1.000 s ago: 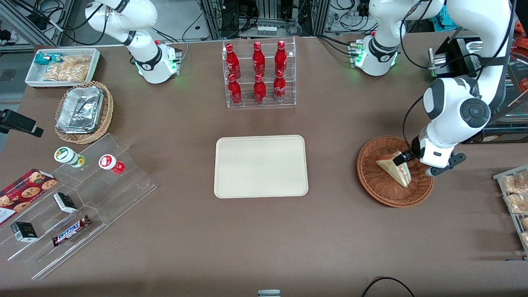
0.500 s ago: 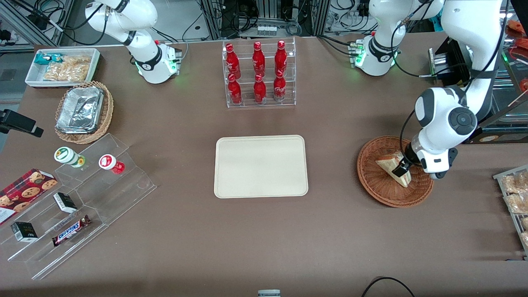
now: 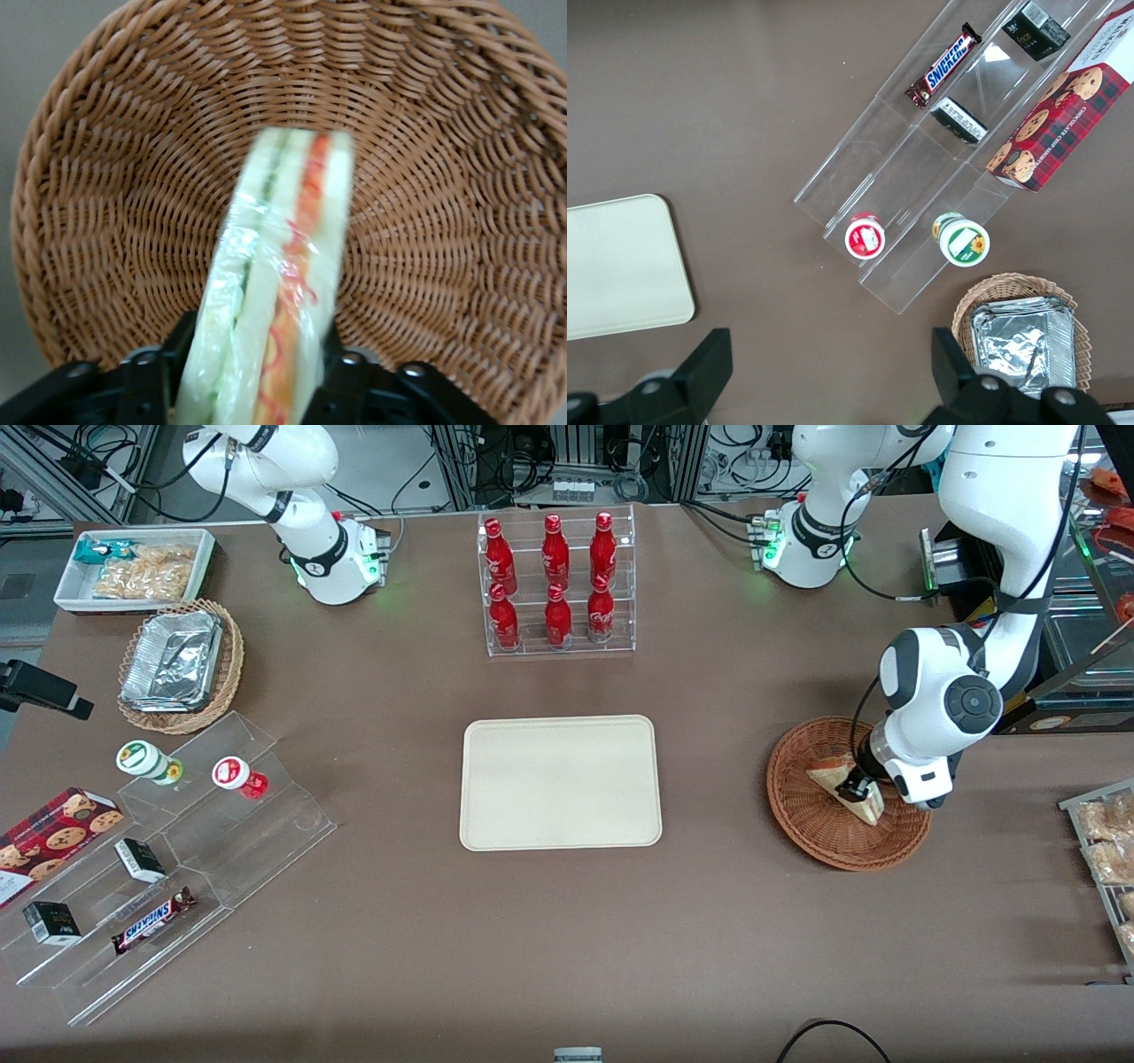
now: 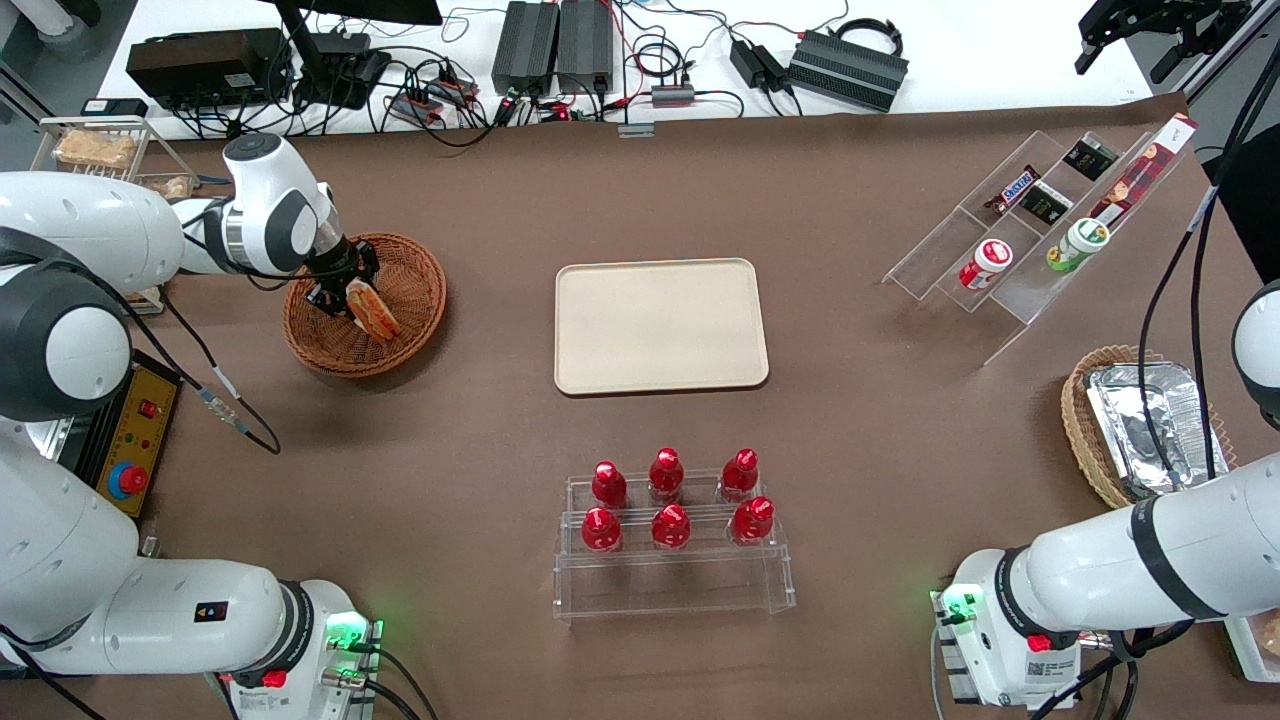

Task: Place sandwich from basket to tray
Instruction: 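Lower the left gripper and close it on the sandwich's wrapped tip, then lift the sandwich out of the basket and carry it toward the beige tray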

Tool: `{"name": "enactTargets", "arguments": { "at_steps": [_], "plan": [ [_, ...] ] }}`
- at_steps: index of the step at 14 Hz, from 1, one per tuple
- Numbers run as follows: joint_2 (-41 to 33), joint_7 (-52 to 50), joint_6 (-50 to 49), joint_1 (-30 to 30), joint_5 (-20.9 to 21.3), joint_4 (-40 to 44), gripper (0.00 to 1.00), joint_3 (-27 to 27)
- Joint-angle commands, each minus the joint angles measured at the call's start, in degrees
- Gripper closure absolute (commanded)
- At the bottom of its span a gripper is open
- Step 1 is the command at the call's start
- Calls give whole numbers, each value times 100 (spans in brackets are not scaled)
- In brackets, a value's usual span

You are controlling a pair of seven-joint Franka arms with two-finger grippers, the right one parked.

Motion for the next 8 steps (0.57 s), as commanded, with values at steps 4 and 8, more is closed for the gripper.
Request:
{"name": "enactTargets", "arguments": {
  "at_steps": [4, 8],
  "plan": [
    [-192, 299, -2220, -564, 7, 1481, 89, -19],
    [245, 1742, -2310, -1477, -28, 2165, 86, -19]
  ]
}}
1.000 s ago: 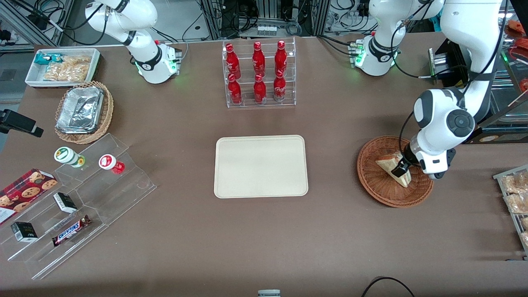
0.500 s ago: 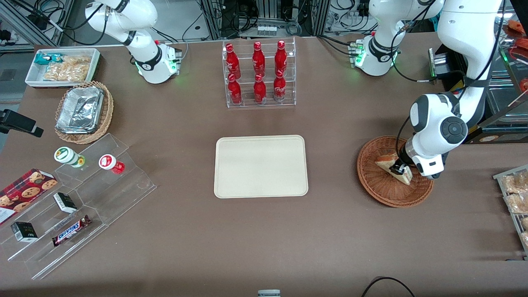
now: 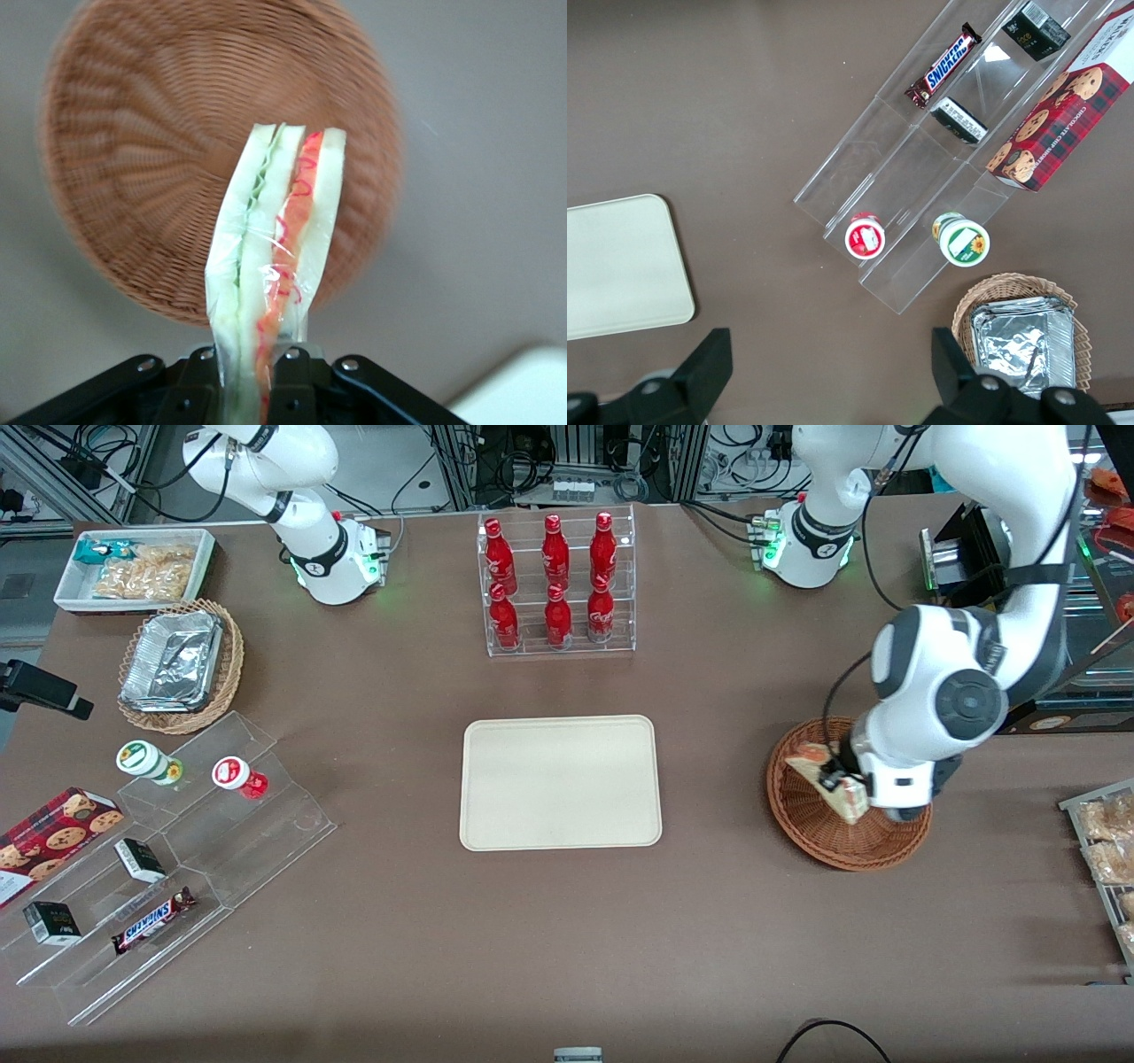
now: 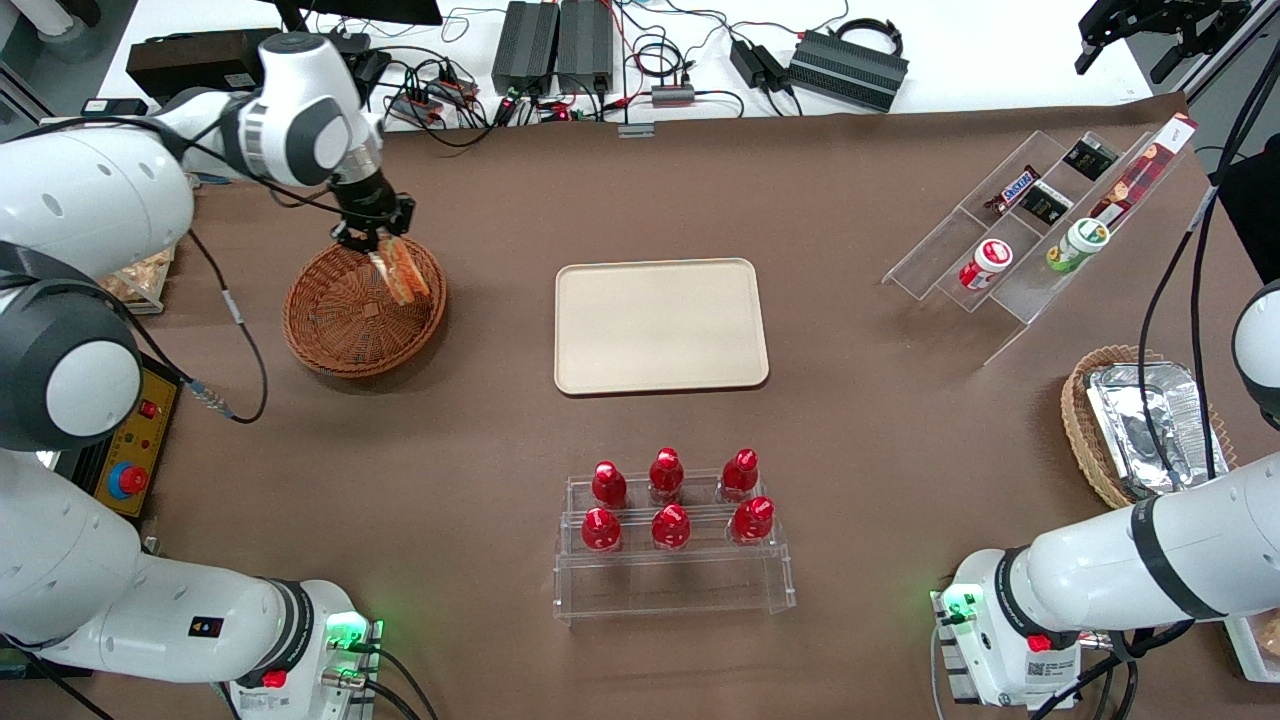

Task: Place sandwich from basket to tray
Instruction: 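Lift the sandwich out of the basket and carry it toward the beige tray, then lower the sandwich onto the beige tray and open the left gripper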

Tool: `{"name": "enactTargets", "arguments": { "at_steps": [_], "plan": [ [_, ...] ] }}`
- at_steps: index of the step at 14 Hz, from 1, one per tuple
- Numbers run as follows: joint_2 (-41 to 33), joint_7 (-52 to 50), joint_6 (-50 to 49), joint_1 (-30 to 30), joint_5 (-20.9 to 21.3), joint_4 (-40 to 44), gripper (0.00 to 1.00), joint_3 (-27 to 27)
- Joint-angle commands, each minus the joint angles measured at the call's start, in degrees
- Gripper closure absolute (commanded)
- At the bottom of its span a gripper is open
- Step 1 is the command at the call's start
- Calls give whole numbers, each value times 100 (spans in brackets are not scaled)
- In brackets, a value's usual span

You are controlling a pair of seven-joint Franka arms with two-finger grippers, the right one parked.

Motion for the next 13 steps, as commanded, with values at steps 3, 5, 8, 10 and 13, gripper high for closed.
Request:
{"name": "enactTargets", "arguments": {
  "at_steps": [3, 5, 8, 10, 13],
  "plan": [
    [1348, 382, -447, -1180, -76, 1649, 87, 53],
    [1797, 294, -448, -1672, -76, 2142, 88, 53],
    [2298, 215, -404, -2235, -172, 2705, 88, -26],
    [2720, -48, -404, -2543, -295, 3258, 89, -44],
    [3116, -452, -378, -2764, -375, 3716, 90, -307]
  ]
}}
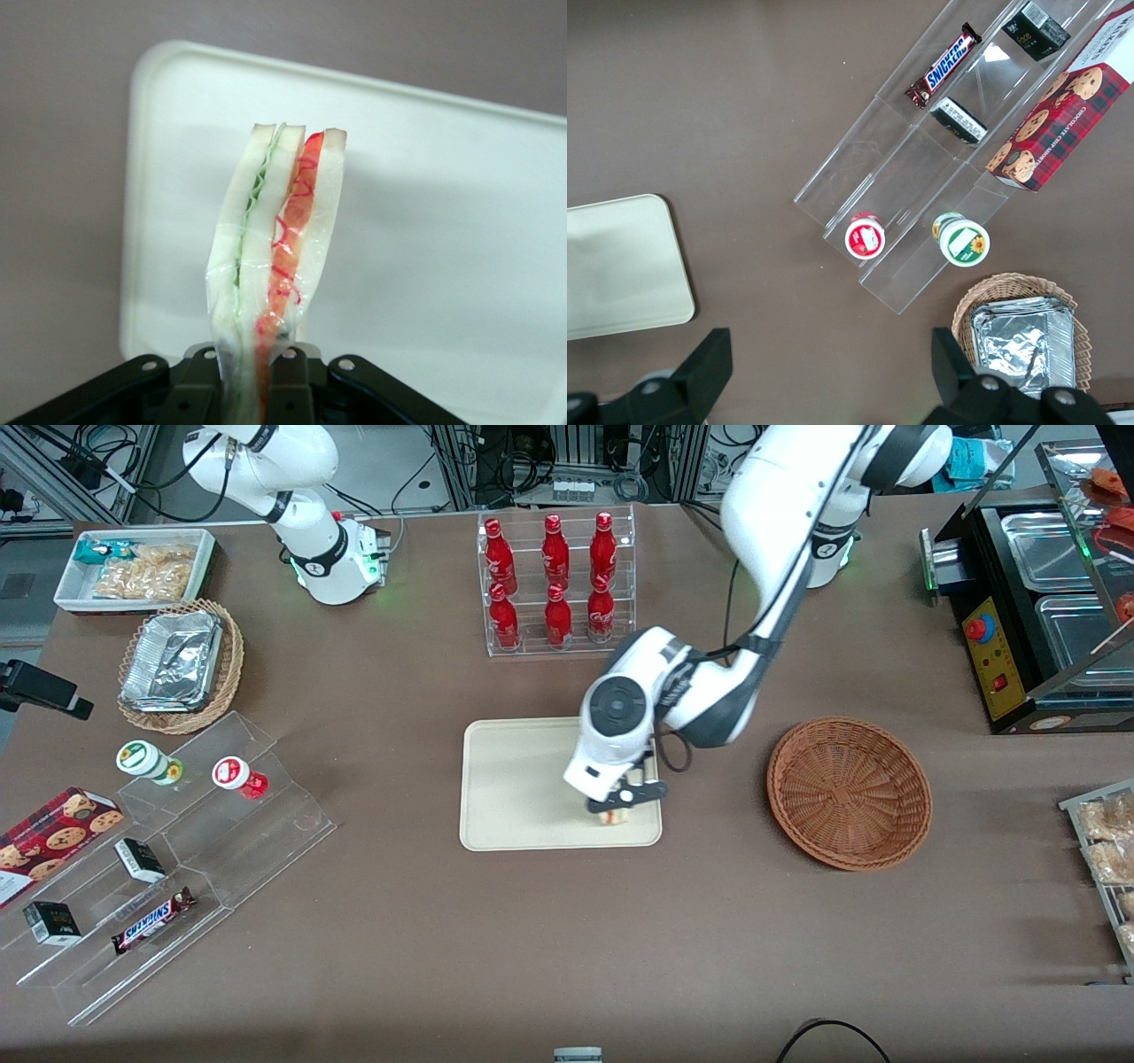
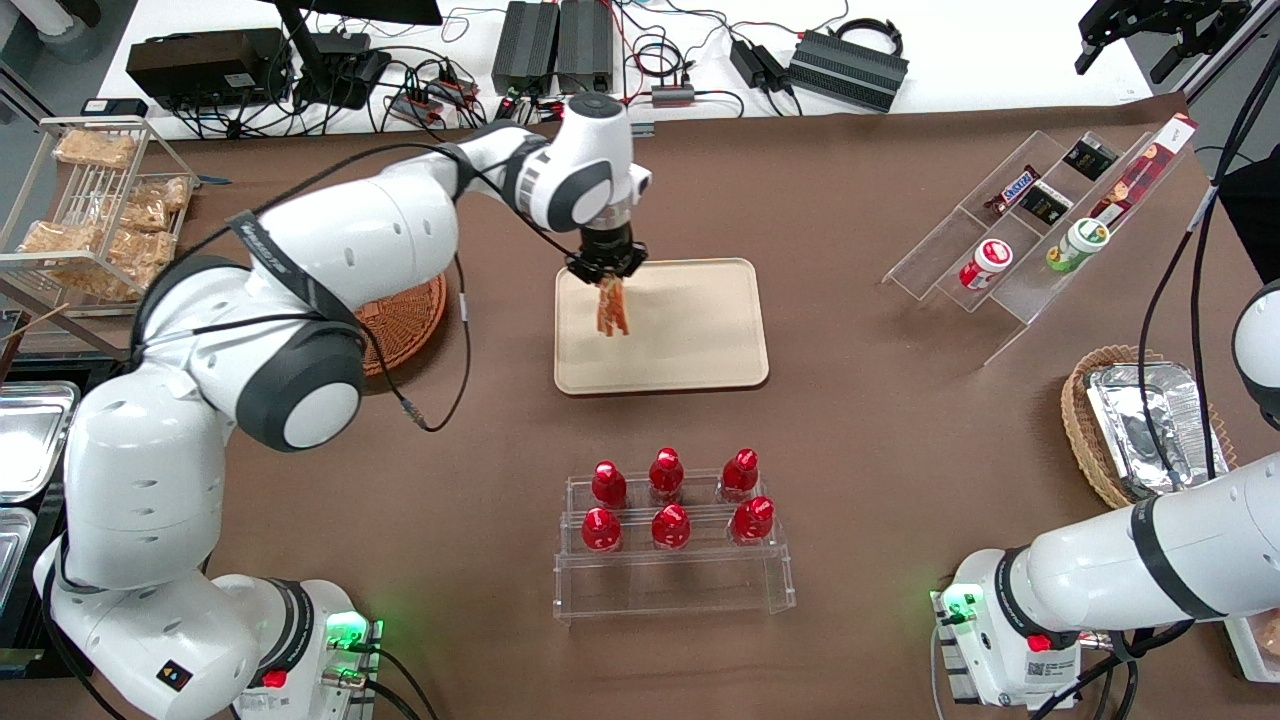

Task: Place sandwich from basket to tray
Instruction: 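Lower the sandwich onto the beige tray and open the left gripper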

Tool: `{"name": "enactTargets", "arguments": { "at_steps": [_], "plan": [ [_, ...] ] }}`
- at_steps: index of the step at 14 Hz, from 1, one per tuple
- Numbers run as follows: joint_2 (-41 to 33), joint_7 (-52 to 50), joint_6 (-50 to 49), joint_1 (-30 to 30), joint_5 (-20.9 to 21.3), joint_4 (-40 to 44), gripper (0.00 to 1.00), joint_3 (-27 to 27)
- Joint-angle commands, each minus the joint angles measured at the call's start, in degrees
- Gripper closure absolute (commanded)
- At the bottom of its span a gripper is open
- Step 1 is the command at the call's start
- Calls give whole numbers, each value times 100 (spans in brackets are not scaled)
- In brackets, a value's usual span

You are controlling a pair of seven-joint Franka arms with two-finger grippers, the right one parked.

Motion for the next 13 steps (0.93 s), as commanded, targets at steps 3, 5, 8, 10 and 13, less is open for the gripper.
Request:
{"name": "enactTargets", "arguments": {
  "at_steps": [3, 5, 8, 10, 13],
  "plan": [
    [643, -206, -138, -322, -80, 810, 90, -165],
    [793, -154, 151, -358, -89, 836, 91, -165],
    [881, -101, 240, -340, -80, 871, 91, -165],
    [960, -92, 240, -340, -54, 889, 87, -156],
    [961, 179, 231, -340, -36, 872, 0, -156]
  ]
}}
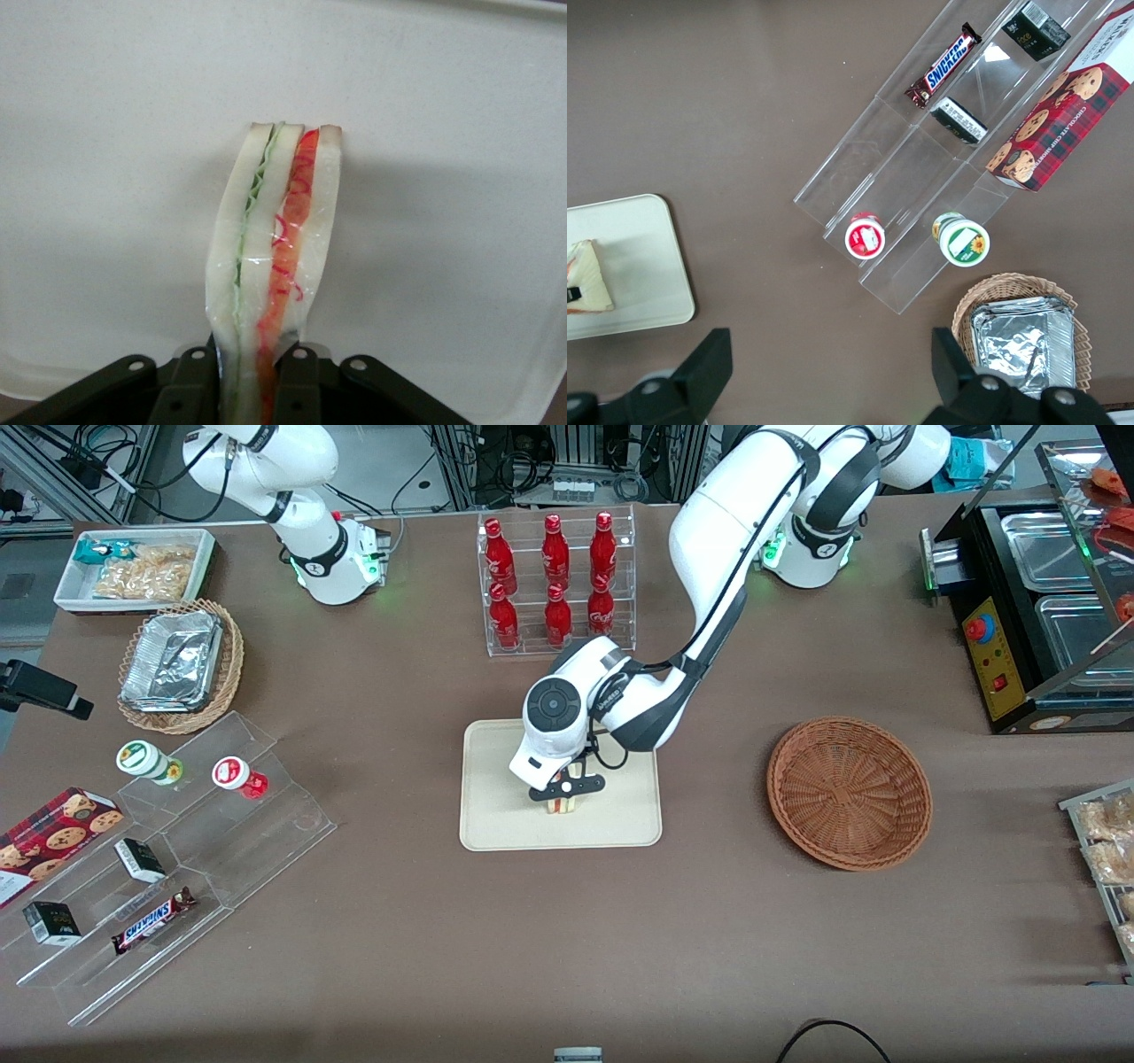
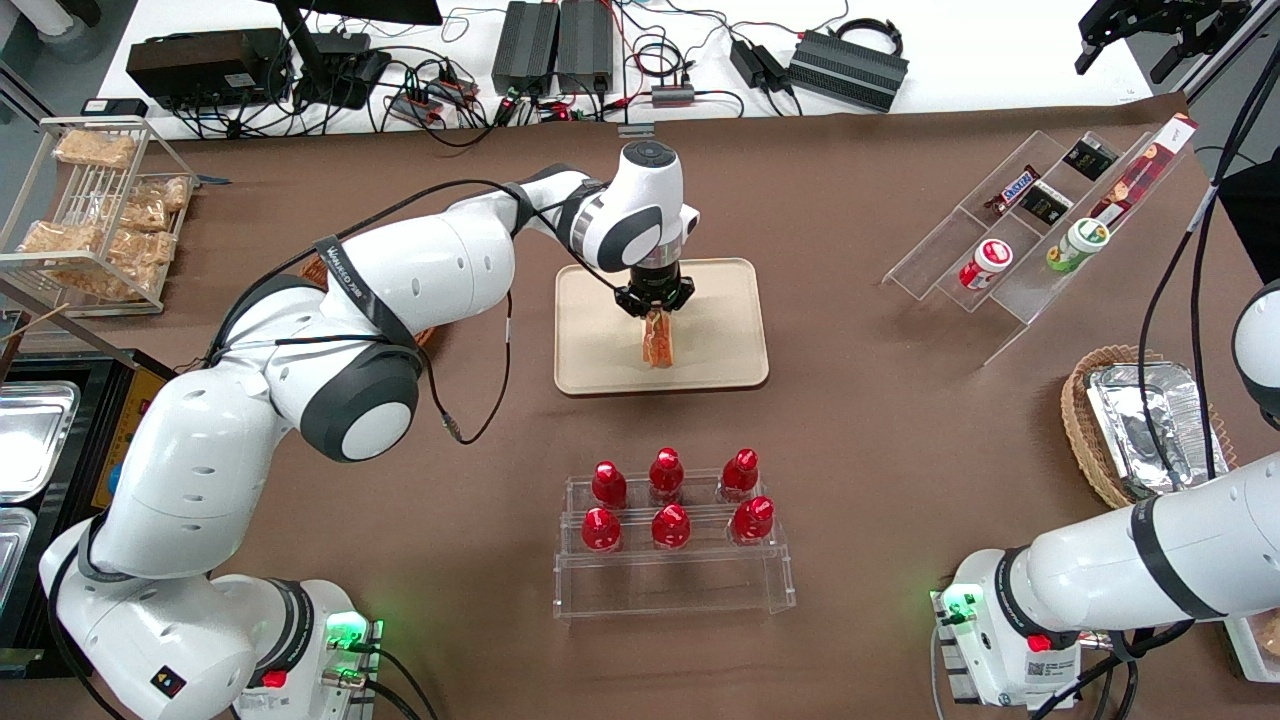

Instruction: Place sandwich from basket to tray

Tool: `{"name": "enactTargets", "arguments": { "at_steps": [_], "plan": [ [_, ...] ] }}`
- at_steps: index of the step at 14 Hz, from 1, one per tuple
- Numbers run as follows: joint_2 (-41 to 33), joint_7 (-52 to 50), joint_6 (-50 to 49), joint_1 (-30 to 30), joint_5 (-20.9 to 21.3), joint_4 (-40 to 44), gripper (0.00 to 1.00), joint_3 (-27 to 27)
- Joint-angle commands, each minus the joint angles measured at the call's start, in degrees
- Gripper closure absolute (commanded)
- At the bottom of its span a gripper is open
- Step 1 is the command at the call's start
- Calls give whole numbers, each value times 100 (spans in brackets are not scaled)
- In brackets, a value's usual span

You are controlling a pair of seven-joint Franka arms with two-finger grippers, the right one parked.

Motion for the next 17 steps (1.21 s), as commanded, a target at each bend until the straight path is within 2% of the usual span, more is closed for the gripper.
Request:
{"name": "enactTargets", "arguments": {
  "at_steps": [1, 3, 5, 7, 9, 11, 17],
  "plan": [
    [-2, 186, -103, -33, -17, 217, 0, 40],
    [-343, 186, -243, -24, 18, 191, 0, 49],
    [-818, 64, -943, -7, 53, 164, 0, 102],
    [-1300, 19, -1577, 2, 333, 138, 0, 215],
    [-1670, 115, -1983, 220, 352, -115, 0, 295],
    [-2118, 264, -1984, 606, 361, -641, 0, 295],
    [-3903, 2212, -2010, 1898, 308, -2602, 0, 295]
  ]
}}
